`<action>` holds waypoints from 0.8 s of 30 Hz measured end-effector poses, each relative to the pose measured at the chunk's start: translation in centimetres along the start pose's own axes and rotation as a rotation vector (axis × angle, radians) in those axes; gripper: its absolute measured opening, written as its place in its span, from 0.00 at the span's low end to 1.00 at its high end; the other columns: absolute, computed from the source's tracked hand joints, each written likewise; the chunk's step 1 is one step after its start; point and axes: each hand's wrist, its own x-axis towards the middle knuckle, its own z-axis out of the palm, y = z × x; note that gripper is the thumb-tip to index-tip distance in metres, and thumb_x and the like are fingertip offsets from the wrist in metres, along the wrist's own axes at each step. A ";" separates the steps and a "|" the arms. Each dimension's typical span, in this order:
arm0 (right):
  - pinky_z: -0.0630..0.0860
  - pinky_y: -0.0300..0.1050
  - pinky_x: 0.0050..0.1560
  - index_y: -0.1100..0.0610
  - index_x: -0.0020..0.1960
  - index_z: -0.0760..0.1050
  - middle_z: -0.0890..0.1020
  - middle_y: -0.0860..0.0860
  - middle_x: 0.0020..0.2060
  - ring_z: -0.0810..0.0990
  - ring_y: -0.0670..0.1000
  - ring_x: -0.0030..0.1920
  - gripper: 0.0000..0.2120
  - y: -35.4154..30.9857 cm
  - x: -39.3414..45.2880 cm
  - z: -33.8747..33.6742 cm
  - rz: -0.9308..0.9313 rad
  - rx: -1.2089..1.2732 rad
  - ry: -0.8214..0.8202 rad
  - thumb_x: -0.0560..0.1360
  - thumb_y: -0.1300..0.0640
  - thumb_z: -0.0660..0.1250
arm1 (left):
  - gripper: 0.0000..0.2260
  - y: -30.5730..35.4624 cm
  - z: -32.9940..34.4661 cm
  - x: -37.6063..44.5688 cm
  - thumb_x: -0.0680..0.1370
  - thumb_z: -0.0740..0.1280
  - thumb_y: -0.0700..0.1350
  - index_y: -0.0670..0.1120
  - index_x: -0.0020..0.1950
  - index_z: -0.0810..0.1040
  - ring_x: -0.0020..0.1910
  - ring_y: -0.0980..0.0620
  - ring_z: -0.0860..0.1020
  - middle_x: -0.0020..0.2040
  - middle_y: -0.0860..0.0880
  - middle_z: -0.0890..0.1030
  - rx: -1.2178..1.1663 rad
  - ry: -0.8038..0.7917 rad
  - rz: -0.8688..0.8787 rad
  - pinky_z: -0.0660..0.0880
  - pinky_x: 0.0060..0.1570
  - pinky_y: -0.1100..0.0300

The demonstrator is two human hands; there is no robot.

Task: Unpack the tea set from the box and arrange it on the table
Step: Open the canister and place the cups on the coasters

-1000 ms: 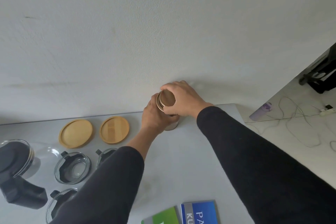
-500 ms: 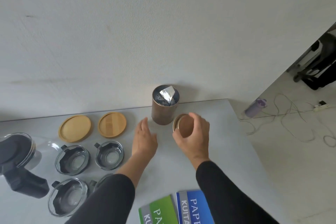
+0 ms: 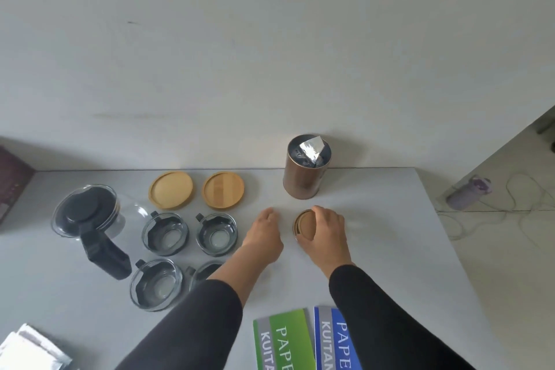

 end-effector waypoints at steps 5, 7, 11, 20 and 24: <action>0.69 0.51 0.58 0.55 0.70 0.64 0.71 0.55 0.64 0.66 0.57 0.65 0.34 -1.0 -0.4 -0.8 -0.004 -0.125 0.043 0.70 0.45 0.71 | 0.22 0.2 0.1 -2.4 0.81 0.55 0.39 0.44 0.75 0.59 0.73 0.49 0.64 0.76 0.50 0.59 -0.092 0.113 0.060 0.61 0.68 0.60; 0.69 0.52 0.57 0.56 0.69 0.65 0.71 0.55 0.64 0.65 0.58 0.65 0.32 -1.6 -1.1 -1.5 -0.012 -0.137 0.089 0.71 0.45 0.70 | 0.21 0.3 -0.2 -3.7 0.81 0.55 0.40 0.45 0.75 0.61 0.71 0.50 0.66 0.75 0.51 0.61 -0.136 0.198 0.103 0.63 0.67 0.60; 0.68 0.50 0.59 0.56 0.70 0.64 0.70 0.54 0.65 0.65 0.56 0.66 0.30 -3.2 -2.8 -2.9 -0.007 -0.152 0.106 0.73 0.45 0.67 | 0.19 0.2 -1.2 -6.7 0.80 0.57 0.40 0.46 0.72 0.65 0.69 0.53 0.67 0.73 0.53 0.64 -0.226 0.411 0.194 0.65 0.64 0.64; 0.68 0.53 0.57 0.60 0.62 0.70 0.75 0.57 0.51 0.71 0.60 0.57 0.24 -9.0 -8.3 -2.3 -0.050 -0.115 0.116 0.70 0.49 0.67 | 0.18 -6.9 -1.8 -14.7 0.77 0.63 0.40 0.43 0.67 0.71 0.67 0.48 0.69 0.67 0.47 0.71 -0.437 0.847 -0.046 0.66 0.67 0.56; 0.67 0.50 0.60 0.55 0.70 0.63 0.70 0.54 0.63 0.65 0.57 0.65 0.28 -11.6 -11.0 -0.9 -0.024 -0.096 0.048 0.74 0.47 0.65 | 0.22 -11.2 -0.9 -17.8 0.75 0.65 0.38 0.39 0.68 0.68 0.68 0.43 0.67 0.68 0.43 0.69 -0.510 0.830 -0.317 0.64 0.68 0.54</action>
